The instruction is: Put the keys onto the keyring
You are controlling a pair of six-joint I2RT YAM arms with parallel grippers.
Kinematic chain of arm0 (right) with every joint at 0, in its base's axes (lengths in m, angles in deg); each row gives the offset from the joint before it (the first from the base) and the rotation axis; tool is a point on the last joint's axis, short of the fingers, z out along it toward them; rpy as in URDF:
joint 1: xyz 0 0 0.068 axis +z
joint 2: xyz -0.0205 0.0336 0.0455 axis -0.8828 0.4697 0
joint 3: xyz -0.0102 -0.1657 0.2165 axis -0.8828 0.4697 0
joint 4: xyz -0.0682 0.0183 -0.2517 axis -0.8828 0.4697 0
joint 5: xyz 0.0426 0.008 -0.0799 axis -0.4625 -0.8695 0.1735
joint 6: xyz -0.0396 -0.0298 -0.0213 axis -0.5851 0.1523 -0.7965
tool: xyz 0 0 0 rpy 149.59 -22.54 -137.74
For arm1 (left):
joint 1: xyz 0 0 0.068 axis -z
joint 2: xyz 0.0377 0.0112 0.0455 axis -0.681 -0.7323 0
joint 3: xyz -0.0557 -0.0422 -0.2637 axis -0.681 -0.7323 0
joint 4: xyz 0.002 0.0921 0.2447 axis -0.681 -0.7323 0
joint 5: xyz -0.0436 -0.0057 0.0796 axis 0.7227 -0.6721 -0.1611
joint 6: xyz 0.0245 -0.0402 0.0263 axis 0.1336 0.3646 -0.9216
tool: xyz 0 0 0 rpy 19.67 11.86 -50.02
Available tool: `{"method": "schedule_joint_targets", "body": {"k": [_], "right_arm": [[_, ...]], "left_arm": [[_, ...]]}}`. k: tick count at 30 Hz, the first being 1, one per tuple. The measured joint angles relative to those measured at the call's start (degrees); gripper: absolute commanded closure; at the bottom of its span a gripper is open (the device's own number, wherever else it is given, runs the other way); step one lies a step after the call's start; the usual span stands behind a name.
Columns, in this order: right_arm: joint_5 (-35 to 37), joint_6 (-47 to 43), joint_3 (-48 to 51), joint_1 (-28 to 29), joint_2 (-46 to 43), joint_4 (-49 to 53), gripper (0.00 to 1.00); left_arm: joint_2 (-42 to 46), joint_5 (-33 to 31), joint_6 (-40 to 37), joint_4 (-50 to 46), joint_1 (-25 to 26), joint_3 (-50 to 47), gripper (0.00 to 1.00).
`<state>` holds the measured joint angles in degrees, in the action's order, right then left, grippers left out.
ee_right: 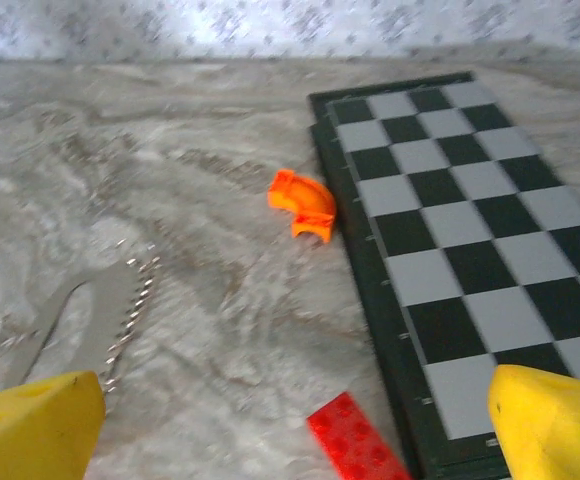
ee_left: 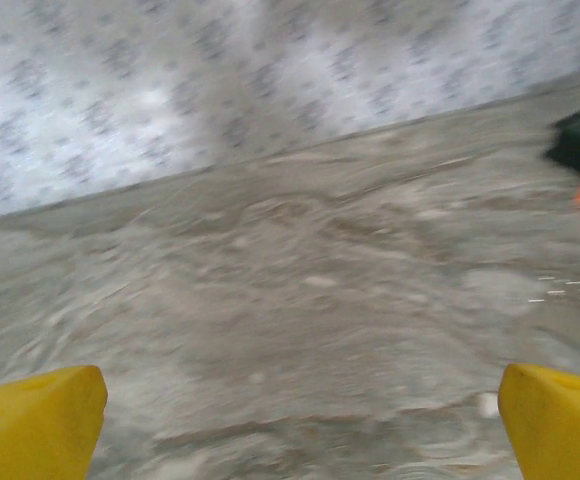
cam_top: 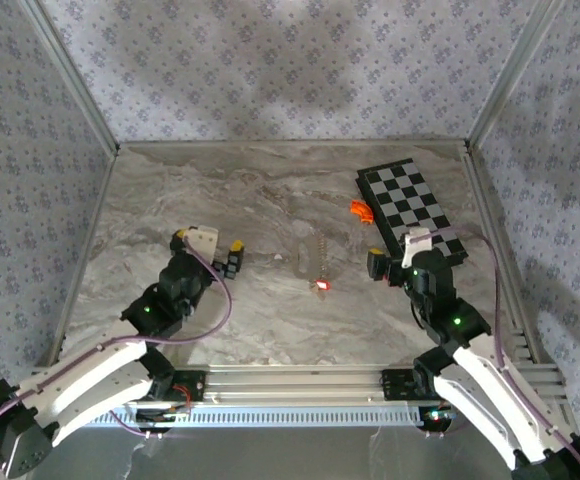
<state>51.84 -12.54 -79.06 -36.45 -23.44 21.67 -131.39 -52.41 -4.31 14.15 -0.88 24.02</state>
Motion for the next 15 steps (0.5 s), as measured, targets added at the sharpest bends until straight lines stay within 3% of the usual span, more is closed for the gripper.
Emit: {"method": "schedule_joint_targets", "body": {"k": [8, 15], "right_arm": [[2.58, -6.43, 8.83, -1.46, -3.96, -8.48, 0.00], [4.17, -10.71, 11.04, -3.45, -2.71, -12.61, 0.00]], "left_arm": [[-6.10, -5.51, 0.02, 0.44, -8.96, -1.77, 0.00], [-6.71, -7.43, -1.38, 1.60, -12.26, -4.28, 0.01]]}}
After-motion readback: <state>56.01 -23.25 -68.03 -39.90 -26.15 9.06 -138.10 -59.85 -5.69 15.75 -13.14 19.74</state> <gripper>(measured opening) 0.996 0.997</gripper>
